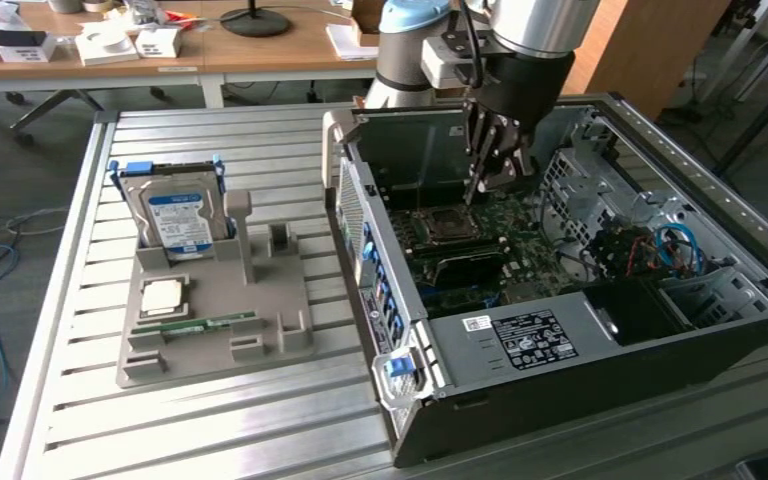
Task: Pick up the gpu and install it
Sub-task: 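Press down on the gpu until it lock into place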
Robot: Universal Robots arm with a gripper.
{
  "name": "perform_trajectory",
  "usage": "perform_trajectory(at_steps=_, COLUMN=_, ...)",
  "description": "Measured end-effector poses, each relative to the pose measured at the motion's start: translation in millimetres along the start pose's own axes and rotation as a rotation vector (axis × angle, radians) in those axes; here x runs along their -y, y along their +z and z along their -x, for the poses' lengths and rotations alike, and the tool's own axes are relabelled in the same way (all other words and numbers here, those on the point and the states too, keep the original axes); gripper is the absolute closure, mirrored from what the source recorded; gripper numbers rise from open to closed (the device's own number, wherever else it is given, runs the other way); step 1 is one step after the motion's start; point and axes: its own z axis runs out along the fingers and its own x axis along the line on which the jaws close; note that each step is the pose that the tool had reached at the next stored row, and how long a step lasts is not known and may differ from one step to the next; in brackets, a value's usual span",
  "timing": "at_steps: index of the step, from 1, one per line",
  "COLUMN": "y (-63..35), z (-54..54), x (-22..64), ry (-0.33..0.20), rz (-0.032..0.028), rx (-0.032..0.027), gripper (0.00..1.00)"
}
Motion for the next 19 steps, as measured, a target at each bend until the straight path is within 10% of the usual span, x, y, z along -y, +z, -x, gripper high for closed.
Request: perform_trajectory(at_steps=19, y=-11.3, z=0.3, x=0.1, ry=0.0, rz=-0.0001, rx=0.0002, gripper=0.89)
